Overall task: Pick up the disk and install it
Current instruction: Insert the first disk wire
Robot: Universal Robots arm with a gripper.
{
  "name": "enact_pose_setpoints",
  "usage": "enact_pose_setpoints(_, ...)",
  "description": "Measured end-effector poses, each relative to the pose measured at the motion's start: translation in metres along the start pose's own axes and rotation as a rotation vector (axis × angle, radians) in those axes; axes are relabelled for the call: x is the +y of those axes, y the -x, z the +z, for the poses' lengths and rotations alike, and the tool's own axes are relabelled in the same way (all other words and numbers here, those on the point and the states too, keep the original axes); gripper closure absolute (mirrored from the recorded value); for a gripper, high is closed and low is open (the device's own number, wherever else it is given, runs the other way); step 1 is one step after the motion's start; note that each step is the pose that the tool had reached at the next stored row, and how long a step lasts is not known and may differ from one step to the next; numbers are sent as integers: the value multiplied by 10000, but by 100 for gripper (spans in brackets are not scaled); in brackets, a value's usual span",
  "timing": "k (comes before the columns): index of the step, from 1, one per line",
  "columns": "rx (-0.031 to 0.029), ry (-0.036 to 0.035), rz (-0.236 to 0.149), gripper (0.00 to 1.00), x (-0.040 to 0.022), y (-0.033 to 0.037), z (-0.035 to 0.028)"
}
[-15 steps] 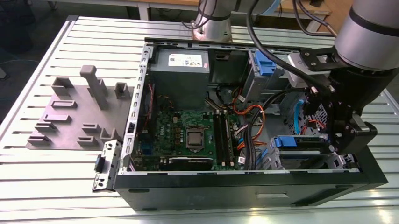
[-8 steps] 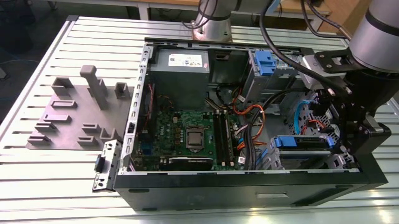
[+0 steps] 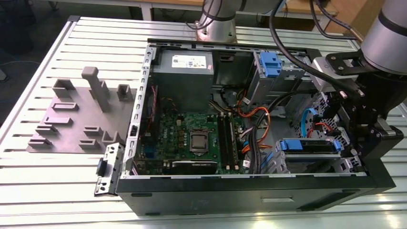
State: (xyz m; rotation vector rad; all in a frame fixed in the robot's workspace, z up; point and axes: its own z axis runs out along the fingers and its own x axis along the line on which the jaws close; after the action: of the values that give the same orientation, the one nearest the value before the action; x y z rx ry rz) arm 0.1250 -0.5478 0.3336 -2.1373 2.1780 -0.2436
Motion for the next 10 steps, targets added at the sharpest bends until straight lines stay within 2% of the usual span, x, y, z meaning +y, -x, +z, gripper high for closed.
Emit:
enact_pose_setpoints(5,0,0,0,12,-7,0,2)
enact_pose_setpoints(6,0,0,0,12,-122,4,33)
enact_pose_setpoints(10,0,0,0,12,-151,4,40)
